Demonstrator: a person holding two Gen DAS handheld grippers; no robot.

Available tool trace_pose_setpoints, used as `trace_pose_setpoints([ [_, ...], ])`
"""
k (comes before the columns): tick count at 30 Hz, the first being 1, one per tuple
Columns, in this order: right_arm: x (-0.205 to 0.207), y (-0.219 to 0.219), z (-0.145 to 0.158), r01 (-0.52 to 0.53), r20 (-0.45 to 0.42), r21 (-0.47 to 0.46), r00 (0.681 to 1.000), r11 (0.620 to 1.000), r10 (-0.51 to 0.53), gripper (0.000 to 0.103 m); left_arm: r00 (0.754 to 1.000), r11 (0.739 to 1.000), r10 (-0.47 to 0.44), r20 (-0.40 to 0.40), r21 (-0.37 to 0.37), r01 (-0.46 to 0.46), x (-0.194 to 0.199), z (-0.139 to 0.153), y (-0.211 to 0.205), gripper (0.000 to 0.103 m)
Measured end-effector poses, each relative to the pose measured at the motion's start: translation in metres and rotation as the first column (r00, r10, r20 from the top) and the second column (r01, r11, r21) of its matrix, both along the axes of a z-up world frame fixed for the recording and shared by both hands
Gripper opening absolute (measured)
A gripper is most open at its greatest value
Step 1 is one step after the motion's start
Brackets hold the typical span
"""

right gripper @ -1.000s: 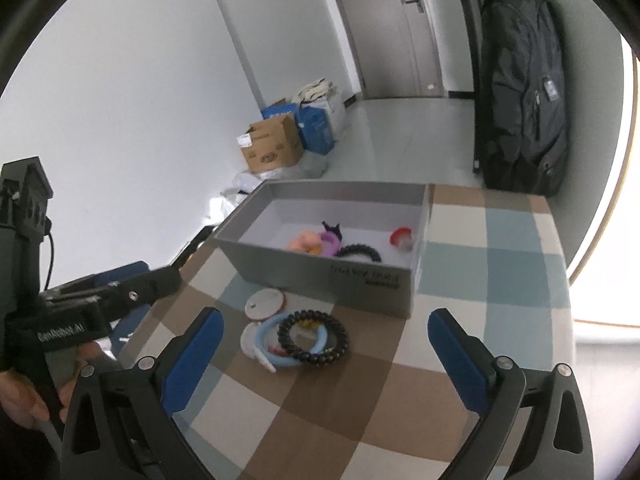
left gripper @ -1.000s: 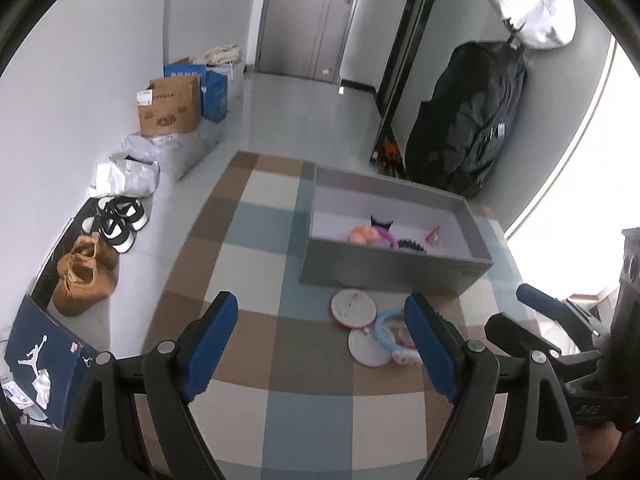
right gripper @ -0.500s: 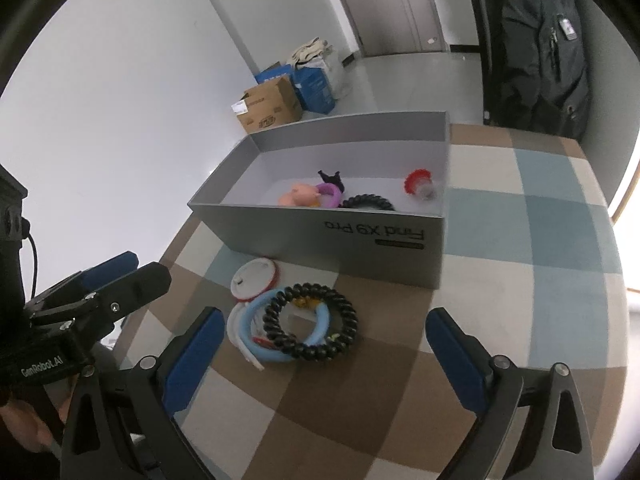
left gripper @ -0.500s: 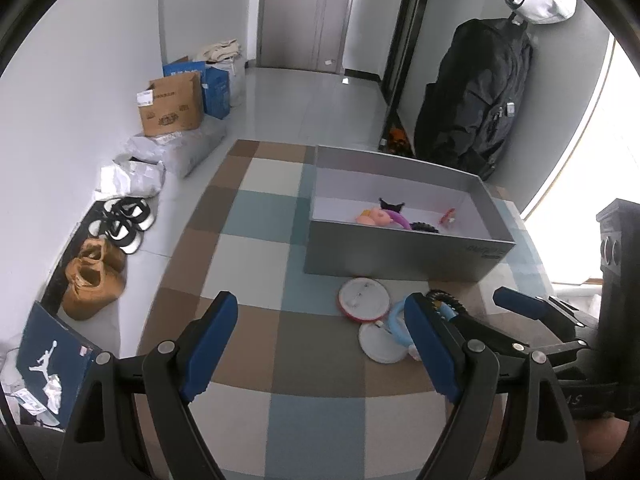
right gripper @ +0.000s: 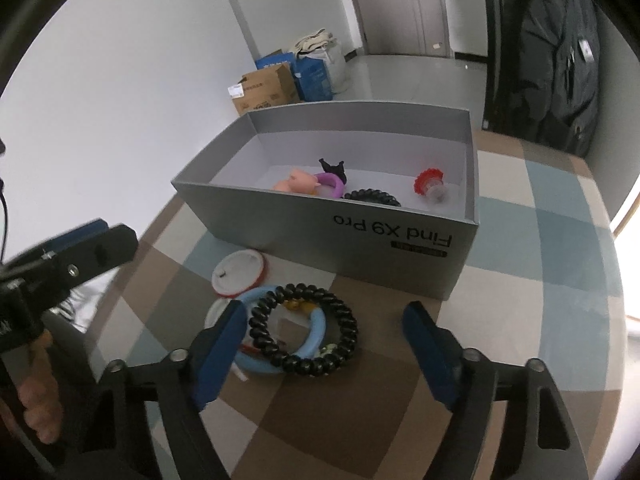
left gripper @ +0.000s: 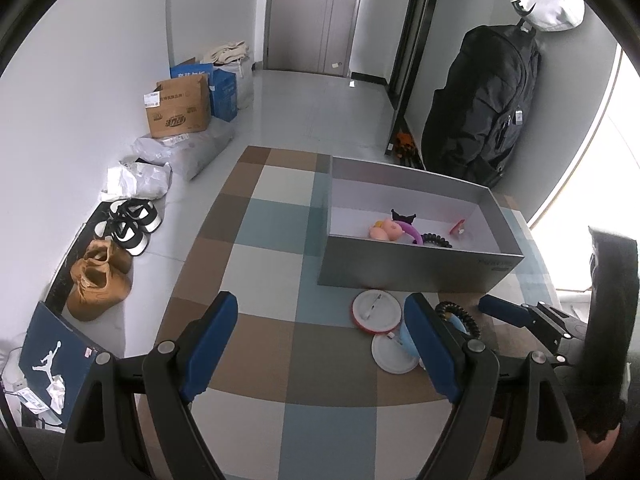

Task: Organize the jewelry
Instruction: 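Withdraw both grippers from the box toward the remaining bracelets, then close the left gripper on the blue ring while the right grips the black coiled hair tie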

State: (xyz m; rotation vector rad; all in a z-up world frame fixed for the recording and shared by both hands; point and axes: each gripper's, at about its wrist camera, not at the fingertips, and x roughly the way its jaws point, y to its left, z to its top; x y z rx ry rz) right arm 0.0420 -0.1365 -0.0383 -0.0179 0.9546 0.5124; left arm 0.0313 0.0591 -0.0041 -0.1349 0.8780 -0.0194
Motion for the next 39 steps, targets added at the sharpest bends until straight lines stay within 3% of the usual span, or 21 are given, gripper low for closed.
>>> trace_pose_setpoints([
  [2, -0.001, 0.003, 0.0, -0.009, 0.013, -0.014, 1.0, 1.0, 0.009, 0.064, 1.0, 1.0, 0.001, -0.002, -0.004, -0.001, 0.0, 0.0, 0.001, 0.082],
  [7, -0.001, 0.007, 0.002, -0.023, 0.014, -0.003, 1.0, 1.0, 0.024, 0.05, 1.0, 1.0, 0.015, -0.015, -0.018, -0.015, 0.004, -0.001, 0.004, 0.082],
  [20, 0.004, -0.016, 0.012, 0.025, -0.001, 0.081, 1.0, 0.996, -0.025, 0.047, 0.999, 0.999, 0.023, -0.037, -0.04, -0.024, 0.007, -0.007, 0.004, 0.082],
  [29, 0.004, -0.049, 0.024, 0.101, 0.004, 0.144, 0.995, 0.984, -0.102, 0.047, 0.988, 0.985, -0.139, -0.062, -0.108, 0.131, 0.009, -0.016, -0.028, 0.082],
  [31, 0.004, -0.06, 0.027, 0.128, 0.004, 0.158, 0.992, 0.979, -0.13, 0.046, 0.983, 0.981, -0.168, -0.071, -0.106, 0.16, 0.008, -0.018, -0.036, 0.082],
  [34, 0.004, -0.07, 0.031, 0.16, 0.007, 0.162, 0.986, 0.974, -0.164, 0.035, 0.972, 0.971, -0.221, -0.08, -0.111, 0.212, 0.008, -0.021, -0.047, 0.082],
  [39, 0.006, -0.079, 0.031, 0.189, -0.023, 0.168, 0.982, 0.967, -0.188, 0.035, 0.962, 0.965, -0.255, -0.093, -0.077, 0.249, 0.01, -0.026, -0.06, 0.082],
])
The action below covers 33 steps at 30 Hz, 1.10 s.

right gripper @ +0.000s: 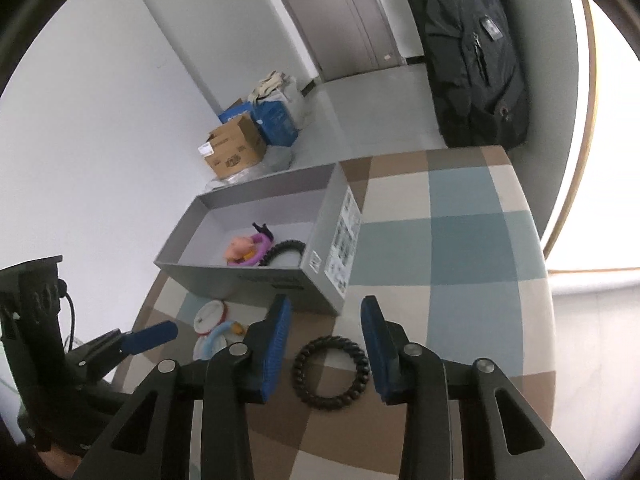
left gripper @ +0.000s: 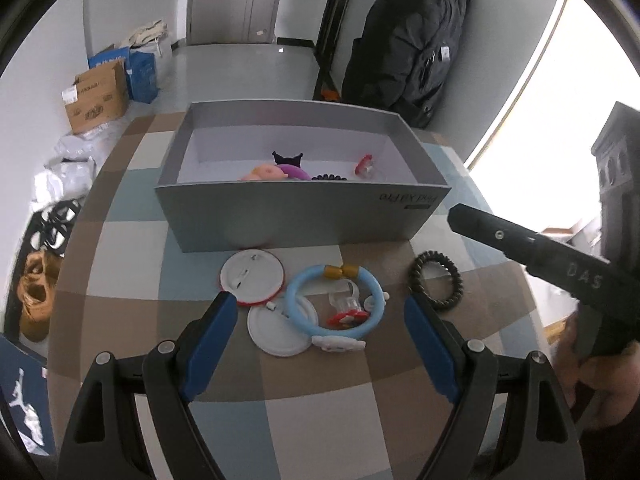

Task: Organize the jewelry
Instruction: 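Close the left gripper on the blue ring while the right grips the black coiled hair tie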

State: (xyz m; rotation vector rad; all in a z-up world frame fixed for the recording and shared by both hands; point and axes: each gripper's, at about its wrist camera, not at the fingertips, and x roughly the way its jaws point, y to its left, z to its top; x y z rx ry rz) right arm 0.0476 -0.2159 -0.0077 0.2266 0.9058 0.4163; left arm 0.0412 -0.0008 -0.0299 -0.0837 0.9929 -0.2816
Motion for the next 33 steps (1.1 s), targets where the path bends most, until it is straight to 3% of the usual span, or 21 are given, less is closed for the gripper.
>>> trace_pose_setpoints([
  [5, -0.004, -0.007, 0.001, -0.015, 0.004, 0.01, 1.0, 1.0, 0.015, 0.037, 0.999, 1.0, -0.002, -0.036, 0.025, 0.003, 0.006, -0.009, -0.006, 0.082],
  [10, -0.005, -0.013, -0.002, -0.002, -0.021, 0.0, 1.0, 1.0, 0.002, 0.042, 0.999, 0.996, -0.032, -0.015, 0.077, 0.033, 0.004, -0.01, -0.014, 0.081],
  [13, -0.006, -0.016, -0.005, 0.001, -0.037, -0.02, 0.999, 1.0, -0.002, 0.044, 0.999, 0.995, -0.048, -0.007, 0.088, 0.048, 0.002, -0.009, -0.017, 0.057],
  [20, -0.007, -0.016, -0.007, -0.012, -0.049, -0.021, 0.999, 1.0, 0.011, 0.045, 0.999, 1.0, -0.031, -0.032, -0.005, 0.031, 0.007, -0.01, -0.008, 0.057],
  [24, -0.009, -0.012, -0.007, -0.03, -0.042, -0.039, 0.999, 0.999, 0.028, 0.046, 0.999, 1.0, -0.014, -0.029, -0.019, 0.013, 0.008, -0.008, -0.005, 0.057],
  [33, -0.017, -0.002, -0.013, -0.086, -0.055, -0.088, 0.995, 0.992, 0.082, 0.057, 1.0, 0.992, 0.03, 0.0, -0.123, -0.029, 0.005, 0.008, 0.011, 0.057],
])
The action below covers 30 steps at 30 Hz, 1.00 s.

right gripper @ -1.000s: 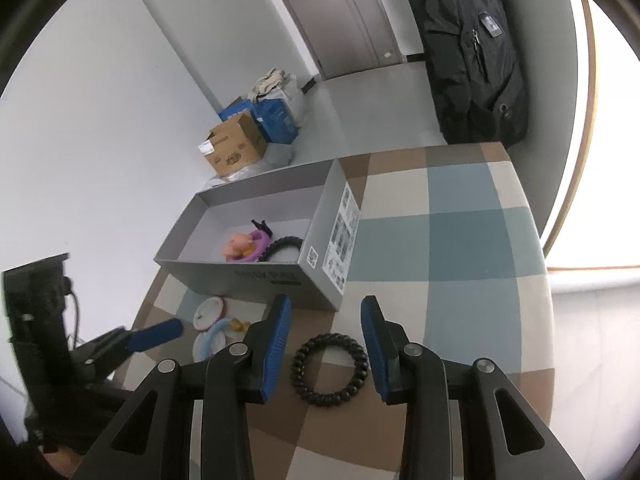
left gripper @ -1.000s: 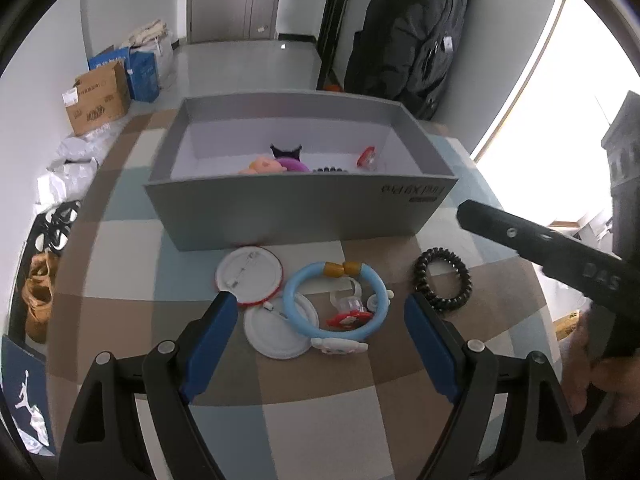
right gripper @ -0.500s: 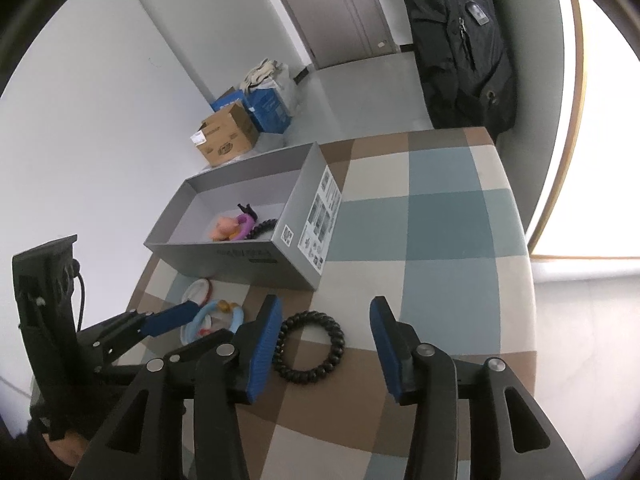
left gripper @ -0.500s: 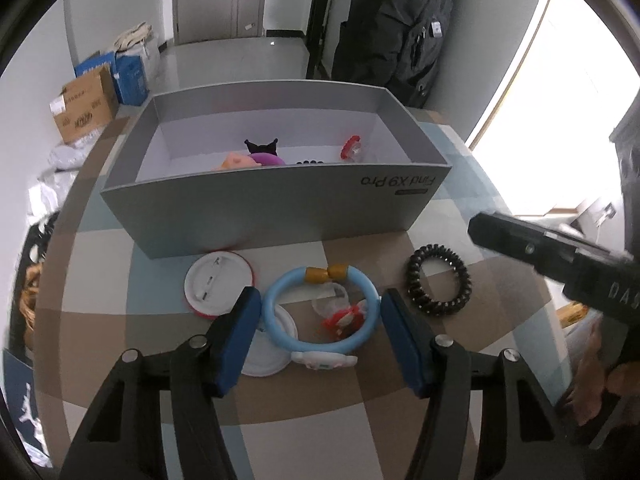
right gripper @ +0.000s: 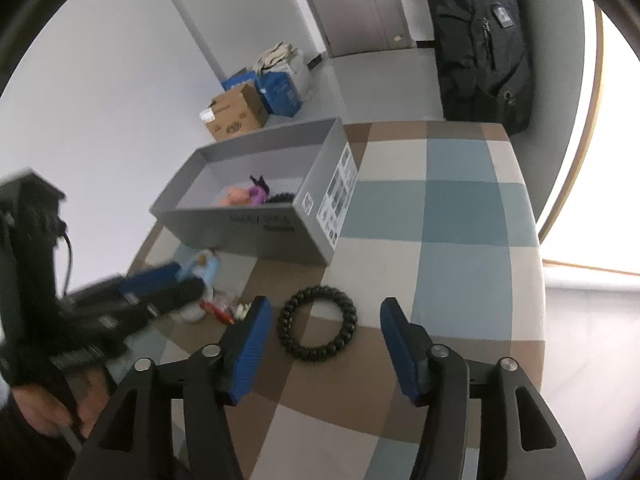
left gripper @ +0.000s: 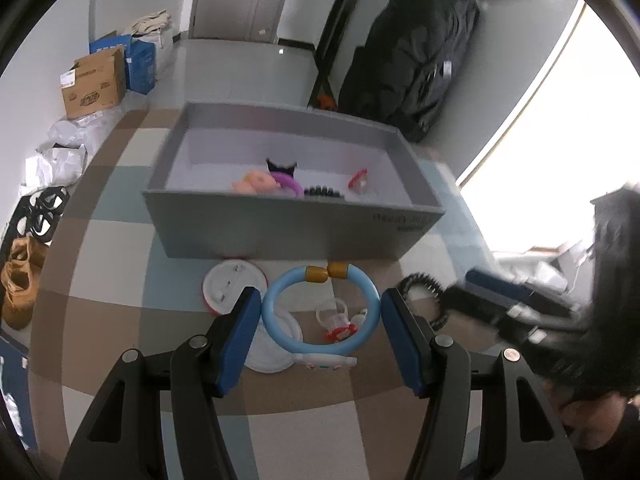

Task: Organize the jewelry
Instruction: 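Close the left gripper on the blue ring while the right grips the black coiled hair tie, then carry the blue ring and black hair tie into the grey box and open both grippers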

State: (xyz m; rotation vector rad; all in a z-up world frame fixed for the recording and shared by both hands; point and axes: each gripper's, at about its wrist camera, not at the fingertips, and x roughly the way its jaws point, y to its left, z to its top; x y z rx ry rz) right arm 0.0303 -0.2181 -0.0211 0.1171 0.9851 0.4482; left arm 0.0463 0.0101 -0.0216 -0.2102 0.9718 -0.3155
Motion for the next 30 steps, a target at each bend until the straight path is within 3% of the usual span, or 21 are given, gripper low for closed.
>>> trace_pose_setpoints([
  [7, -0.005, 0.02, -0.014, -0.061, -0.006, -0.086, 0.998, 0.994, 0.061, 0.059, 0.998, 0.997, 0.05, 0.045, -0.065, -0.047, -0.001, 0.016, 0.013, 0.057],
  [14, -0.015, 0.047, -0.018, -0.104, 0.068, -0.251, 0.99, 0.962, 0.124, 0.062, 0.996, 0.992, 0.073, 0.06, -0.103, -0.067, 0.001, 0.021, 0.021, 0.057],
  [17, -0.019, 0.055, -0.02, -0.123, 0.099, -0.311, 0.982, 0.942, 0.161, 0.05, 0.995, 0.991, 0.077, 0.064, -0.115, -0.07, 0.001, 0.024, 0.024, 0.057],
  [23, -0.02, 0.052, -0.017, -0.128, 0.1, -0.263, 0.982, 0.956, 0.158, 0.044, 0.993, 0.987, 0.088, 0.084, -0.141, -0.076, 0.002, 0.03, 0.03, 0.057],
  [30, -0.029, 0.051, 0.016, -0.168, 0.187, -0.089, 0.965, 0.982, 0.182, 0.044, 0.989, 0.983, 0.111, 0.102, -0.161, -0.094, 0.004, 0.034, 0.038, 0.057],
])
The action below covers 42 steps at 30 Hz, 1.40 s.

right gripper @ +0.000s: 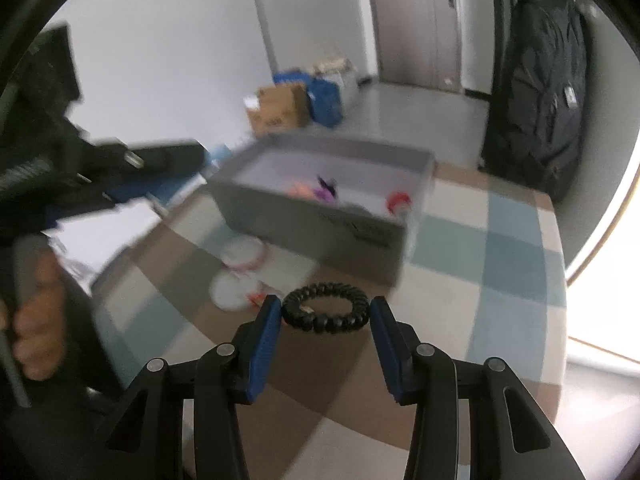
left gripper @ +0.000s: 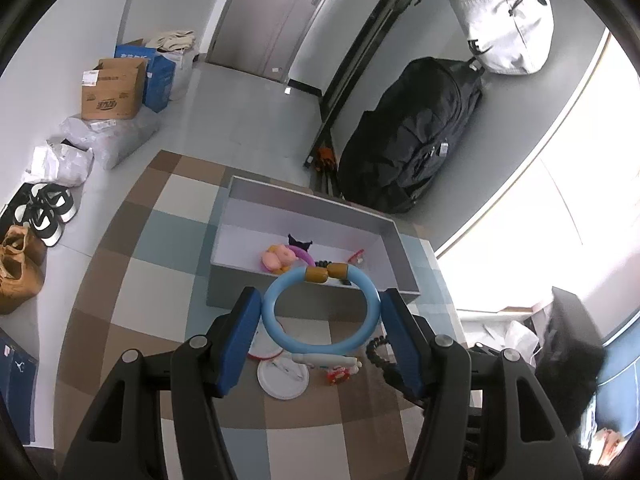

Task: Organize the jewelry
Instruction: 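Carry the blue ring and black hair tie into the grey box and open both grippers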

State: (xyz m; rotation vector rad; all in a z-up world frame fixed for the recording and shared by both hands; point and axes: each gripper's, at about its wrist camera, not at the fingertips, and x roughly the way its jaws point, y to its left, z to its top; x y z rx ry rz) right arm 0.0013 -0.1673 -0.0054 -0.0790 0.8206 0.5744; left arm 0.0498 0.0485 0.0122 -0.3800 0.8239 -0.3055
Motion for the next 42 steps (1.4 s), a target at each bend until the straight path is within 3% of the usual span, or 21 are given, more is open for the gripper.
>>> trace_pose_setpoints([
  [10, 0.008, 0.005, 0.022, -0.017, 0.007, 0.154, 1.0, 0.988, 0.016, 0.044, 1.0, 1.0, 0.021, 0.024, -0.012, -0.021, 0.009, 0.004, 0.009, 0.057],
  [20, 0.023, -0.003, 0.051, 0.004, 0.066, 0.31, 0.998, 0.951, -0.025, 0.044, 0.998, 1.0, 0.009, 0.064, -0.002, -0.009, 0.027, 0.01, 0.007, 0.057],
  [33, 0.073, -0.003, 0.047, 0.048, 0.036, 0.342, 0.997, 0.939, -0.064, 0.044, 0.999, 0.999, -0.016, 0.044, 0.028, 0.015, 0.053, 0.002, -0.002, 0.057],
  [42, 0.104, -0.009, 0.03, 0.095, -0.033, 0.323, 0.995, 0.941, -0.089, 0.045, 0.999, 0.999, -0.037, -0.029, 0.001, 0.037, 0.068, -0.012, -0.001, 0.057],
])
